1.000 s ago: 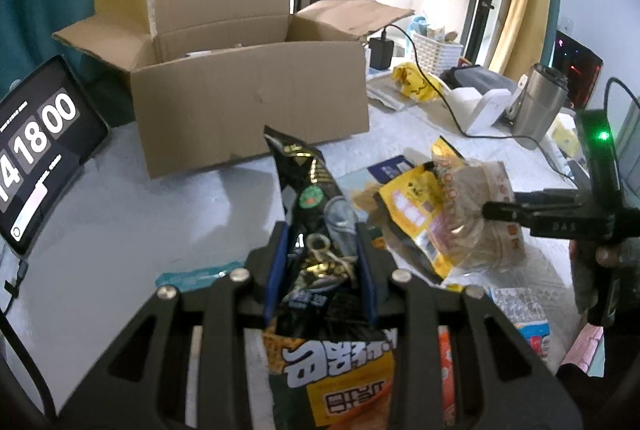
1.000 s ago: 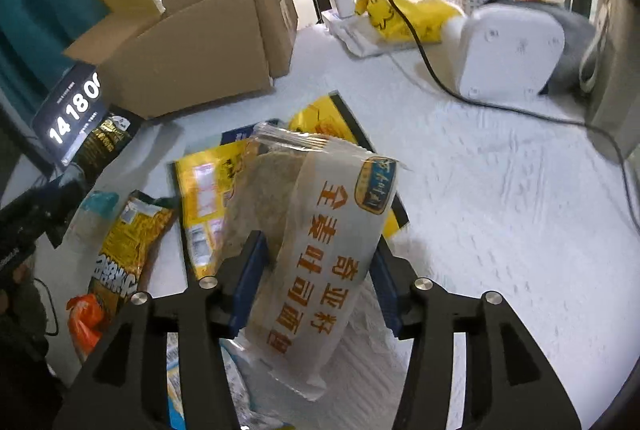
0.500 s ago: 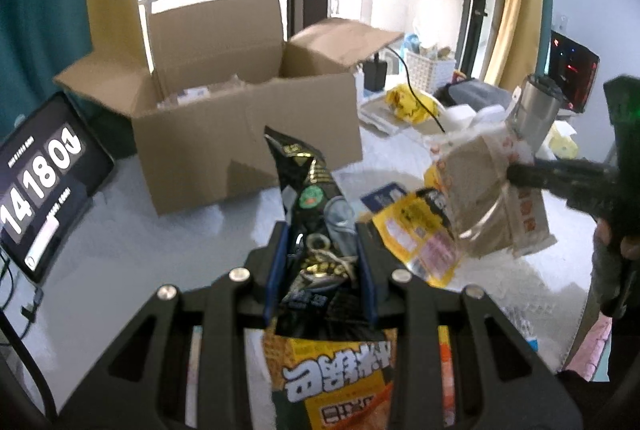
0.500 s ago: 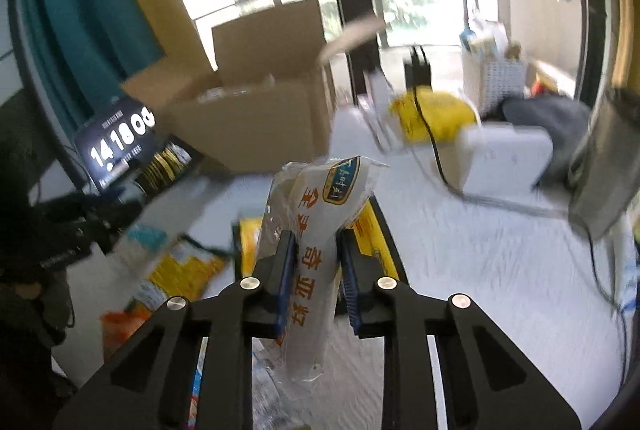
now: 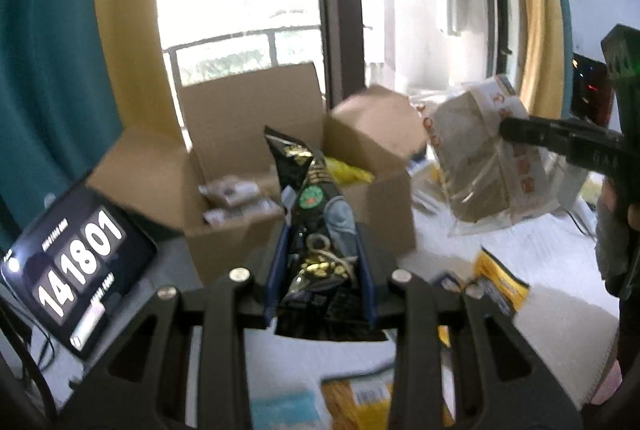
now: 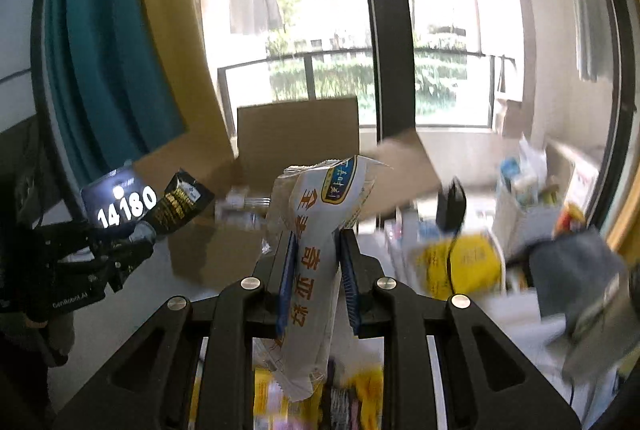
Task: Organize snacks
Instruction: 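Carry the black bag and white bread bag over the box and open both tools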
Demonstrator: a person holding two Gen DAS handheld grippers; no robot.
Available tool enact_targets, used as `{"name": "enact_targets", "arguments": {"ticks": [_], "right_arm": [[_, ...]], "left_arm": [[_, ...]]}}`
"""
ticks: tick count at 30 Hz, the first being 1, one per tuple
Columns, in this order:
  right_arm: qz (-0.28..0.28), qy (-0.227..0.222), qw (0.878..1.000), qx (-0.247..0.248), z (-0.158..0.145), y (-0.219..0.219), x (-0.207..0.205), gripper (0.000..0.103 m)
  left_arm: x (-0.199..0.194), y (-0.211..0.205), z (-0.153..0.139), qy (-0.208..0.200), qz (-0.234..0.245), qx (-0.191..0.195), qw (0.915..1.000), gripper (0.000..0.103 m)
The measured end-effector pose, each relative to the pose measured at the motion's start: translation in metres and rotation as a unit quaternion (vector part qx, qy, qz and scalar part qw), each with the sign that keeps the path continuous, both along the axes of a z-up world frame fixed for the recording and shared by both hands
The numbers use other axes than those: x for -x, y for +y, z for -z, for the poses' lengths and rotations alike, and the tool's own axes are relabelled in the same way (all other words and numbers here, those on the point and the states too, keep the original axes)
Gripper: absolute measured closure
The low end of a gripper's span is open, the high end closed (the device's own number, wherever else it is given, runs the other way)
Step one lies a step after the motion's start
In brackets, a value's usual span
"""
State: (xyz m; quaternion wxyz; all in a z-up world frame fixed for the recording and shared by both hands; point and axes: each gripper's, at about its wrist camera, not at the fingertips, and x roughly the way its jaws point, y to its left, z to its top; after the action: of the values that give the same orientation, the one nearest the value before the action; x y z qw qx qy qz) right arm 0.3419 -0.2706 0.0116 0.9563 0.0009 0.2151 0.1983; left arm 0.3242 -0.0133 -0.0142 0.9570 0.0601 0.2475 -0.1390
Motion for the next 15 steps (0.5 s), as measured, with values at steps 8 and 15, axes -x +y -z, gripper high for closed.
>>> {"name": "enact_targets", "arguments": {"ticks": [8,15], "right_arm": [[-0.005,-0.033,0.999,-0.004,-0.021,0.02,-0.063,0.079],[-0.01,-0.034,0.999,0.002,-0.015,0.052,-0.112,0.079]], "left_arm": [[-0.068,0.011,-0.015,-0.029,-0.022,0.015,0.9992,0.07],[-0.122,0.014,-0.004,-0.024,-0.03,0.031,0.9988,0.07]]}}
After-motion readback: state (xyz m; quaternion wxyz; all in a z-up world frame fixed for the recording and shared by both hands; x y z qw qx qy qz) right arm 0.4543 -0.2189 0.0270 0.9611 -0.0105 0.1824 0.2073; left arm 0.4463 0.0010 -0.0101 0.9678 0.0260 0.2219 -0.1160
